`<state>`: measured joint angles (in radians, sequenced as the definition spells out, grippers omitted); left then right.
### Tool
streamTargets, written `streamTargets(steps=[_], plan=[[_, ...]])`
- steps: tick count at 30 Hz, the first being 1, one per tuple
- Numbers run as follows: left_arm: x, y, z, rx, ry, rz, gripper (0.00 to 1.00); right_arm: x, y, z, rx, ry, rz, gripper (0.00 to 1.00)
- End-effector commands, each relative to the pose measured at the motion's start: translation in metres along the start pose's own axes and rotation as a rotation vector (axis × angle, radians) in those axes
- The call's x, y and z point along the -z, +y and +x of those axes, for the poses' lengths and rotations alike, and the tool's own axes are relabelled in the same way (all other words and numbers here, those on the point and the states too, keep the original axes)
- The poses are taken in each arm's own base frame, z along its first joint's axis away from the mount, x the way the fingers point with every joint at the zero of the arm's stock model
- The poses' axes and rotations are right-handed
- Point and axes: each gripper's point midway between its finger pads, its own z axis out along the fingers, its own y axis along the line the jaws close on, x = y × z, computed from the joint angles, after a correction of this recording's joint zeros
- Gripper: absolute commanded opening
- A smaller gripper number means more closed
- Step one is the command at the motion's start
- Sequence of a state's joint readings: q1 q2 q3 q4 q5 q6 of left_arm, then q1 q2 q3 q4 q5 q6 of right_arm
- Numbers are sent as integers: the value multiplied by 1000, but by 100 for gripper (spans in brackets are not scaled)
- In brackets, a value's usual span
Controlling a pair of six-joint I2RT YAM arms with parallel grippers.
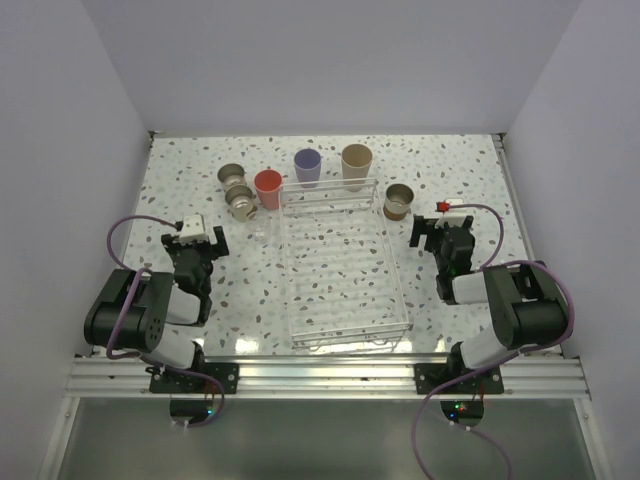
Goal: Load the cups into the dish rack
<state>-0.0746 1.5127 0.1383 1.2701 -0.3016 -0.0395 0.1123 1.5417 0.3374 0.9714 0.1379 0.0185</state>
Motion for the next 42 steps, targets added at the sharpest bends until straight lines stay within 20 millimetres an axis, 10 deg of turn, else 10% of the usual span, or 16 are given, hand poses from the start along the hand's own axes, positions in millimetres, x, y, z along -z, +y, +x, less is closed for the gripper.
streamTargets(steps=[1, 20, 22, 23, 25, 29, 42], plan=[[-6, -1, -35, 22, -129, -5, 100, -4, 3, -16, 5, -47, -11, 98], [-6, -1, -35, 22, -127, -5, 100, -2, -5, -23, -5, 7, 37, 98], [-6, -1, -35, 23, -127, -5, 100, -9, -6, -73, -37, 14, 62, 98], [-6, -1, -35, 22, -129, -5, 100, 1, -10, -47, -28, 199, 89, 98], [-6, -1, -34, 23, -126, -5, 100, 1, -19, -86, -128, 223, 184, 99], [-6, -1, -35, 22, -129, -5, 100, 36, -21, -83, -255, 382, 226, 98], [-6, -1, -34, 24, -127, -6, 100, 28, 40, -100, -407, 552, -36, 96]])
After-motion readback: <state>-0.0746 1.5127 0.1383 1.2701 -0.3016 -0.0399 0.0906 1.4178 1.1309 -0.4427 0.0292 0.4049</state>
